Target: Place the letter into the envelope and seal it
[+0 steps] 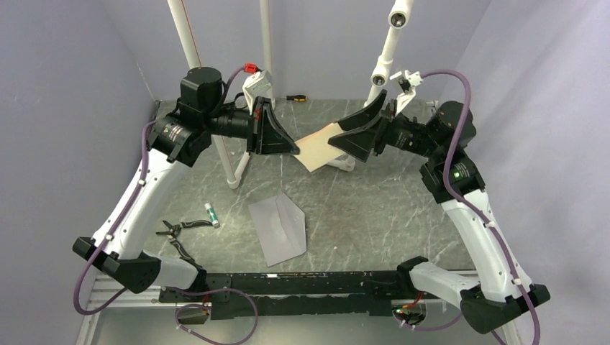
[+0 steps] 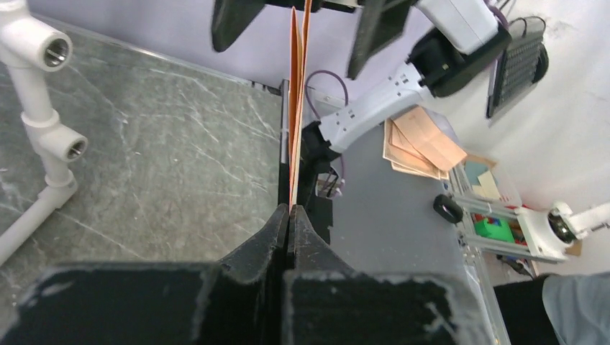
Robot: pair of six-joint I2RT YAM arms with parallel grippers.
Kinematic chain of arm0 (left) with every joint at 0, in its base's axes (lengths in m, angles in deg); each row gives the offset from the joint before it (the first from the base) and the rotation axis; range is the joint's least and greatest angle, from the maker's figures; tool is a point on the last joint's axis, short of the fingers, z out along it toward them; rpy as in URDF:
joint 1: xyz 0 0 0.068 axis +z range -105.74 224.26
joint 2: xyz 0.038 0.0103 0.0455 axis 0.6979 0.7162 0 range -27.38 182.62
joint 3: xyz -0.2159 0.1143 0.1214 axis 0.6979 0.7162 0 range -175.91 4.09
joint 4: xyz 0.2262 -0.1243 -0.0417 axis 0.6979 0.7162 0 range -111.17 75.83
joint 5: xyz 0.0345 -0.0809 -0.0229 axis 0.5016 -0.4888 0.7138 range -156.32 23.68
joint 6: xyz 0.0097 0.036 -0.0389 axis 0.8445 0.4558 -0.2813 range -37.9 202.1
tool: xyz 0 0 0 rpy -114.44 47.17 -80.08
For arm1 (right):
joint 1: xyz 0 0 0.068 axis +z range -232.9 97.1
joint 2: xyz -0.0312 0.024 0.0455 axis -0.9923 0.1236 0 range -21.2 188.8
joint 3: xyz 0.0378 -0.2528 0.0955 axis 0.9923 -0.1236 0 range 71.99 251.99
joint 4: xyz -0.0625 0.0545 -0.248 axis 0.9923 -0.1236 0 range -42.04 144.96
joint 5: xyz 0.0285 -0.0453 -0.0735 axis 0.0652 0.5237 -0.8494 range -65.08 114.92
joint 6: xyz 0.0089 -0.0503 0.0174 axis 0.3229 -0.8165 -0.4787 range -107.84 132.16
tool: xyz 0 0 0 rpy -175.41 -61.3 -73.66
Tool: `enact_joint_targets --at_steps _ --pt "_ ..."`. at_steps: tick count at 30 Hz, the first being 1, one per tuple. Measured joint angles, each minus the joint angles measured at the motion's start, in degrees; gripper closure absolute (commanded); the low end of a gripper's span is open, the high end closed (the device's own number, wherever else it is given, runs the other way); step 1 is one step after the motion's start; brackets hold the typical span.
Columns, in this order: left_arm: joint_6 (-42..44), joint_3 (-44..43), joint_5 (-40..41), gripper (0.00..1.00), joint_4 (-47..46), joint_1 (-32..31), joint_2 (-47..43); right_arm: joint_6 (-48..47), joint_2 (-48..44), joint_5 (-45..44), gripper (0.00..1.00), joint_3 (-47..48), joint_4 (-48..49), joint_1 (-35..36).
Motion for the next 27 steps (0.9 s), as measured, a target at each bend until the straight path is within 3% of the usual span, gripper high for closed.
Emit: enact_joint_targets --at_steps 2,4,7,8,11,14,18,25,27 --pt "4.0 -1.7 -1.7 0.97 4.4 0.0 0.1 -0.9 1.7 3.5 0.41 1.9 -3.1 0.0" --pt "6.4 -2.4 -2.8 0.97 7.0 0.0 0.1 -0.8 3.3 6.1 0.57 2.4 -4.0 0.0" --pt "8.3 -2.5 -3.3 0.96 9.9 0.0 0.1 1.2 4.6 9.1 0.94 1.7 -3.4 0.0" --pt "8.5 -2.6 -3.3 0.83 10.7 0.0 0.3 2.0 4.8 9.8 1.00 1.4 -3.0 0.0" --pt "7.5 -3.0 -2.7 0.36 10.9 0.0 0.7 4.0 4.8 10.3 1.00 0.9 -1.7 0.0" --pt "3.3 -2.7 -0.5 0.15 8.2 0.0 0.7 4.8 3.4 6.7 1.00 -0.4 0.0 0.2" --pt "-6.6 1.1 5.2 0.14 -1.9 0.0 -0.8 7.5 -2.0 -3.3 1.00 -6.9 6.2 0.2" --pt "-29.6 8.5 14.8 0.17 -24.2 -1.0 0.5 20.4 -9.4 -22.6 1.00 -21.3 24.5 0.2" --pt "-33.4 9.0 16.3 0.22 -28.3 -1.9 2.1 23.8 -9.3 -26.9 1.00 -23.5 27.7 0.2"
